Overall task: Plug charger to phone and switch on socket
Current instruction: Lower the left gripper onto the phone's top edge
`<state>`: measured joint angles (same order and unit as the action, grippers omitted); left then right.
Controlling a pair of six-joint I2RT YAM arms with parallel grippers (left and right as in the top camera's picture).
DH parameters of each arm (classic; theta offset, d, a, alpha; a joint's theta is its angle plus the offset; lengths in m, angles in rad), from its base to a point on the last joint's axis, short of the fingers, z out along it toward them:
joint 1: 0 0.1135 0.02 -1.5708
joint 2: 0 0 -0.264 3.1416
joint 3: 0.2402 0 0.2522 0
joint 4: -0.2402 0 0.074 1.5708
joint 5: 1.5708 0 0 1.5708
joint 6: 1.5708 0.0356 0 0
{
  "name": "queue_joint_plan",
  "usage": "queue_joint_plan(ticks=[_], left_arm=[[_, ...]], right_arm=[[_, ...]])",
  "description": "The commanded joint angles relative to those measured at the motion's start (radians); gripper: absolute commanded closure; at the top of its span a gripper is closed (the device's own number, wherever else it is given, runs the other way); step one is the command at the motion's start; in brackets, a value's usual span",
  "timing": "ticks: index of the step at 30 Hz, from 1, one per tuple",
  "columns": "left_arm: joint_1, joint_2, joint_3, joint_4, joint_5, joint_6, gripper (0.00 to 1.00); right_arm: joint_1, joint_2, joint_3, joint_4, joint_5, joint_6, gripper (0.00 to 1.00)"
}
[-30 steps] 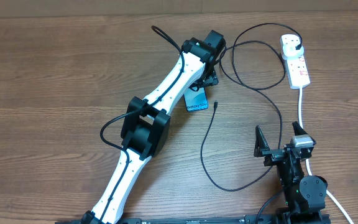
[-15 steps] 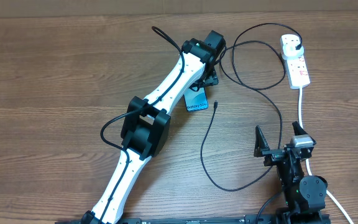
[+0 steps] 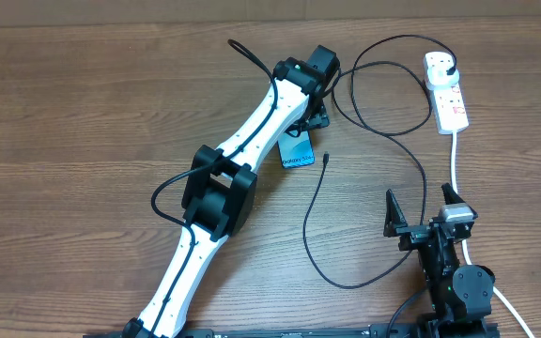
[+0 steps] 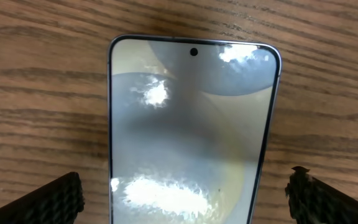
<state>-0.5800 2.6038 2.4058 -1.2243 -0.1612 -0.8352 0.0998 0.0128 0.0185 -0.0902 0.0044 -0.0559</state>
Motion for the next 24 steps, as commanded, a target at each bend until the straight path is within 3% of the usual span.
queue_joint_plan(ticks=[1, 24], left_arm=[[0.005, 0.026, -0.042, 0.023, 0.006, 0.002, 0.00], [0.005, 0.026, -0.079, -0.028, 0.050, 0.001, 0.00]], right_arm=[[0.006, -0.010, -0.011, 0.006, 0.002, -0.001, 0.00], [0.006, -0.010, -0.011, 0.006, 0.002, -0.001, 0.00]])
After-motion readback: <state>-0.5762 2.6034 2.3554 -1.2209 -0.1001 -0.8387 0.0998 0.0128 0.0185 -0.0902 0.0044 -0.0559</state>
